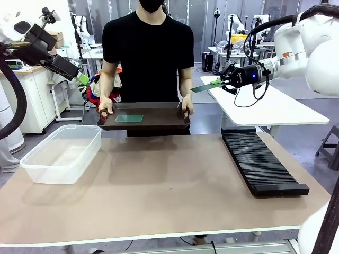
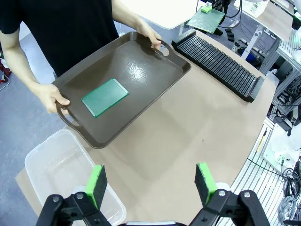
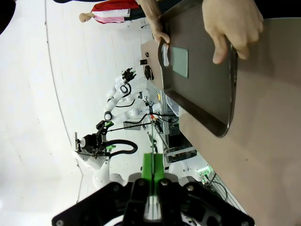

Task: Sort PCBs into racks and boxes based on the side picked up.
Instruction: If the short side of the Blank PCB is picked up, insert it into the PCB Rack ; if the long side is picked up, place it in the Organizing box.

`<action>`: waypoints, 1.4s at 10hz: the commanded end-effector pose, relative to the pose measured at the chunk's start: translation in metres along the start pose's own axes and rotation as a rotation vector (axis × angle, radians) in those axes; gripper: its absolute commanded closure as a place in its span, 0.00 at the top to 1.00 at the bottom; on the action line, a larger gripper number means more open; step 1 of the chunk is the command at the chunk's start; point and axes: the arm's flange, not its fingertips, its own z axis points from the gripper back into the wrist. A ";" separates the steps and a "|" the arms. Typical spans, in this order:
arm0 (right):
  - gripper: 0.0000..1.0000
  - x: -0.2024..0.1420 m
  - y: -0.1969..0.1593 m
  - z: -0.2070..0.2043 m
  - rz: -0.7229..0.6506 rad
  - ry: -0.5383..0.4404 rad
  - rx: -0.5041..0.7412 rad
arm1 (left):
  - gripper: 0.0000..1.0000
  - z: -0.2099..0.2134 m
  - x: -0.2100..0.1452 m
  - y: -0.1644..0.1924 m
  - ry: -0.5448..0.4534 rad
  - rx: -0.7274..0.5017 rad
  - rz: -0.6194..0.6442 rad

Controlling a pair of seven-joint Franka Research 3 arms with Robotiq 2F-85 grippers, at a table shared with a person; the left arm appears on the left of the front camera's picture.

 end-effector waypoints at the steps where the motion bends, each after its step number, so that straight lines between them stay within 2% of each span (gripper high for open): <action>1: 0.00 0.000 -0.001 0.000 -0.002 0.002 0.002 | 1.00 0.000 -0.002 0.000 0.002 -0.012 0.002; 4: 0.02 0.000 0.000 0.000 0.000 0.000 0.000 | 1.00 0.000 -0.002 0.000 0.002 -0.012 0.002; 5: 0.02 -0.006 0.005 0.004 0.107 0.042 0.039 | 1.00 0.000 -0.002 0.000 0.002 -0.012 0.002; 7: 0.02 -0.019 0.018 0.023 0.415 0.065 0.117 | 1.00 0.000 -0.002 0.000 0.002 -0.012 0.002; 10: 0.02 -0.041 0.028 0.057 0.816 0.027 0.117 | 1.00 0.000 -0.002 0.000 0.002 -0.012 0.002; 12: 0.02 -0.055 0.031 0.082 1.023 -0.050 0.101 | 1.00 0.000 -0.002 0.000 0.002 -0.012 0.002; 14: 0.02 -0.072 0.029 0.117 1.151 -0.120 0.068 | 1.00 0.000 -0.002 0.000 0.002 -0.012 0.002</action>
